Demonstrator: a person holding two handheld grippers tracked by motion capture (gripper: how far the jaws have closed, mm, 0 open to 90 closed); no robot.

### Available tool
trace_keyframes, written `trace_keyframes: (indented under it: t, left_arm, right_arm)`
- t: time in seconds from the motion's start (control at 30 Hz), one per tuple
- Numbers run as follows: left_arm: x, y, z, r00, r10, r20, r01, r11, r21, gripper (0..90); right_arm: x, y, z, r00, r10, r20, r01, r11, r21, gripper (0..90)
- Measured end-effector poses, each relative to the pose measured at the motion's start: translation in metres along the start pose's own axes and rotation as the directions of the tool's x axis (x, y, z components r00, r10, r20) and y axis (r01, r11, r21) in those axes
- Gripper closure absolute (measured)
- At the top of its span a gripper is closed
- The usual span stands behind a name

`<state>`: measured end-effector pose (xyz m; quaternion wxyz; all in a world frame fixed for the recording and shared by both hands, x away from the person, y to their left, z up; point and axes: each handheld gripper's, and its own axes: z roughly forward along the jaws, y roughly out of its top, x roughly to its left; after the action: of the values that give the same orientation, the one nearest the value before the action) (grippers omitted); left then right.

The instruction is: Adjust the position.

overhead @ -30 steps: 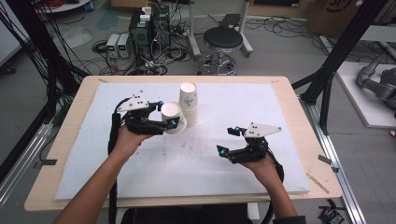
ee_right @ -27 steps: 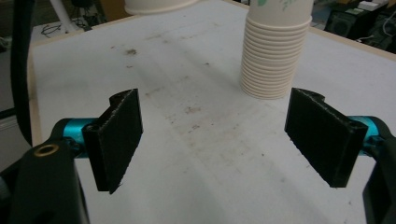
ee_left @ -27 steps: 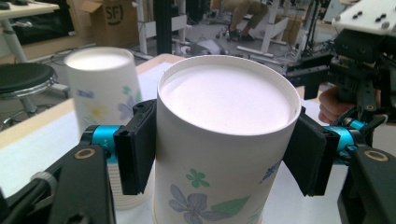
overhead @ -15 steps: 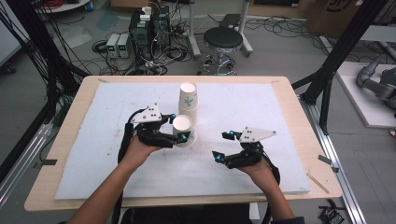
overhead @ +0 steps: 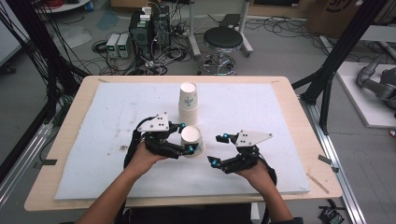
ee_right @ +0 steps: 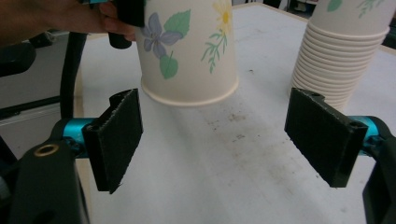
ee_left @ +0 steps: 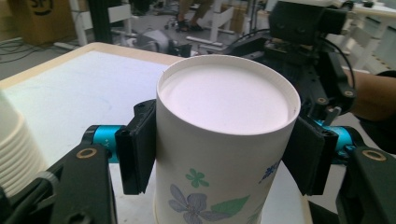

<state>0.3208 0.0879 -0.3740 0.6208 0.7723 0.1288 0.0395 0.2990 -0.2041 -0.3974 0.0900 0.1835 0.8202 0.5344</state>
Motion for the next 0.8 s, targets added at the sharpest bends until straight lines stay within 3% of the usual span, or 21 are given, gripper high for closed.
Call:
trace_keyframes:
  t: [0.2, 0.23, 0.37, 0.8]
  left_arm:
    - [-0.004, 0.0, 0.005, 0.9973, 0.014, 0.072, -0.013, 0.9997, -0.02, 34.0]
    - [-0.004, 0.0, 0.006, 0.9967, 0.015, 0.079, -0.013, 0.9996, -0.024, 34.0]
    - [-0.005, -0.002, 0.011, 0.9935, 0.015, 0.113, -0.014, 0.9998, -0.015, 34.0]
    - [-0.007, -0.006, 0.023, 0.987, -0.007, 0.16, 0.012, 0.9994, -0.033, 34.1]
  right_arm:
    - [0.003, 0.002, 0.006, 0.999, -0.023, -0.037, 0.023, 1.0, -0.004, 19.4]
    - [0.005, 0.002, 0.007, 0.9979, -0.016, -0.063, 0.016, 1.0, 0.003, 19.4]
    - [0.006, 0.002, 0.011, 0.9962, -0.018, -0.085, 0.018, 1.0, -0.004, 19.4]
    - [0.006, 0.002, 0.017, 0.9908, -0.006, -0.135, 0.002, 1.0, -0.03, 20.2]
